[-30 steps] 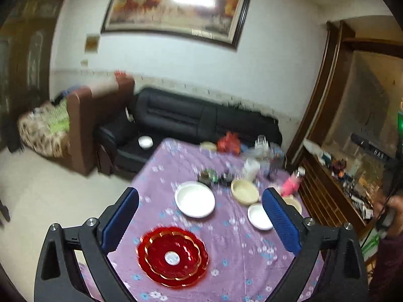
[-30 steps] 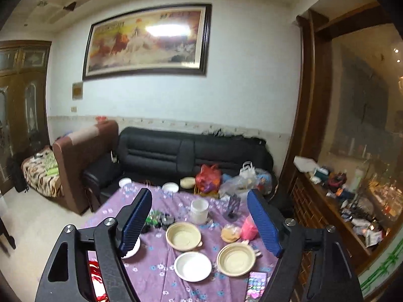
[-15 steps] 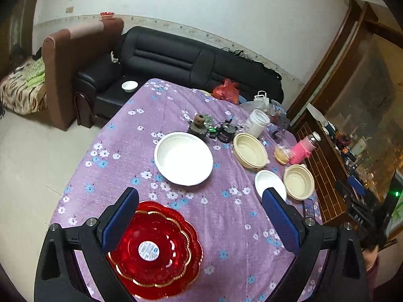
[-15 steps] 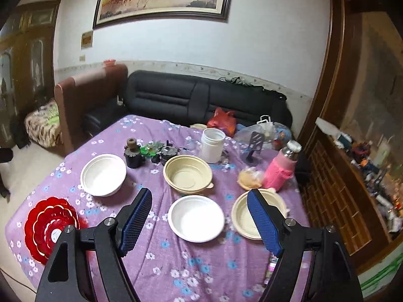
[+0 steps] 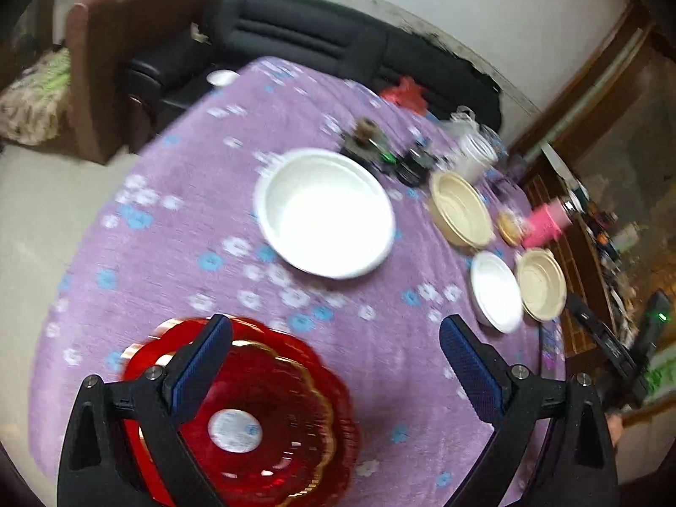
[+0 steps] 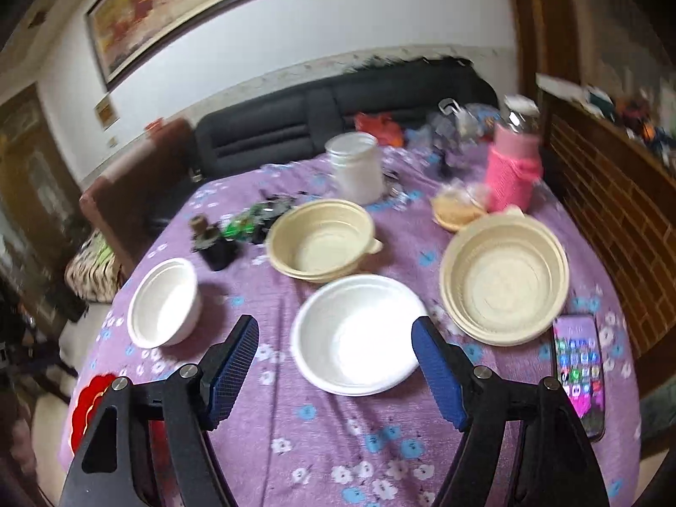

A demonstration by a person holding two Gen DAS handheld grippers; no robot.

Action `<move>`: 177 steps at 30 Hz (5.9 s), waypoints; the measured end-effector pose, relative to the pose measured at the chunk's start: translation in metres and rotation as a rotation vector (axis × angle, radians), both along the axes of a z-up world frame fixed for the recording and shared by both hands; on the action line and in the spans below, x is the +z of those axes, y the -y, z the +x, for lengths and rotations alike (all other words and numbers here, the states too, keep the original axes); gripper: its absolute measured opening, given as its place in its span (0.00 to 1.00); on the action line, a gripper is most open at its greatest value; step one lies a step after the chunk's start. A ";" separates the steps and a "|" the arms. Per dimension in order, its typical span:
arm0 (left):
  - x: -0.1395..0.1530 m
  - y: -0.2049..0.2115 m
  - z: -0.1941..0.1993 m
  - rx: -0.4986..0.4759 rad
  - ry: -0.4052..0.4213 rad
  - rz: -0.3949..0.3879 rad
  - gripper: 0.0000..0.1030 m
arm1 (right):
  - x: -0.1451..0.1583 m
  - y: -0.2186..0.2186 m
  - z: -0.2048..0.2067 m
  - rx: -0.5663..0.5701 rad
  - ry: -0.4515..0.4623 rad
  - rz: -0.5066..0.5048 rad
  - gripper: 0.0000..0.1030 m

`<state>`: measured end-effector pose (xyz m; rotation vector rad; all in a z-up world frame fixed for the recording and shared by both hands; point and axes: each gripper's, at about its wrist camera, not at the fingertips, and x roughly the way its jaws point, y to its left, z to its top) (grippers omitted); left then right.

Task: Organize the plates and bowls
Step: 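Grasp the white foam plate rim with both grippers, then lift the white foam plate with both grippers toward the red plate stack, then lower the white foam plate onto the red plates and open both grippers, then move both grippers to the rim of the white bowl, then grasp the white bowl rim with both grippers and lift it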

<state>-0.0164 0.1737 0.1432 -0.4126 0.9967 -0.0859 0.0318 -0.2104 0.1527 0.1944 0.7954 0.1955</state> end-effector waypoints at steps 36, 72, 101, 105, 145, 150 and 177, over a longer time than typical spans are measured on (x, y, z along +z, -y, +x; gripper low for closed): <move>-0.105 0.228 0.152 -0.296 -0.163 0.048 0.19 | -0.131 0.036 0.043 -0.129 -0.188 0.279 0.24; -0.083 -0.058 -0.105 0.218 -0.100 0.049 0.21 | -0.109 -0.281 -0.077 0.512 -0.231 0.003 0.20; -0.049 -0.047 -0.135 0.283 0.011 0.032 0.80 | -0.074 -0.249 -0.113 0.461 0.000 -0.089 0.61; -0.046 -0.039 -0.132 0.273 0.012 0.038 0.80 | -0.074 -0.219 -0.106 0.404 -0.005 -0.079 0.62; -0.049 -0.059 0.110 0.145 -0.075 0.021 0.79 | -0.085 -0.164 0.082 0.173 -0.164 0.148 0.64; -0.076 -0.061 0.145 0.143 -0.145 0.028 0.78 | -0.100 -0.186 0.111 0.188 -0.201 0.146 0.64; -0.021 -0.021 0.043 0.013 -0.104 0.131 0.27 | -0.051 -0.214 0.039 0.328 -0.154 0.151 0.14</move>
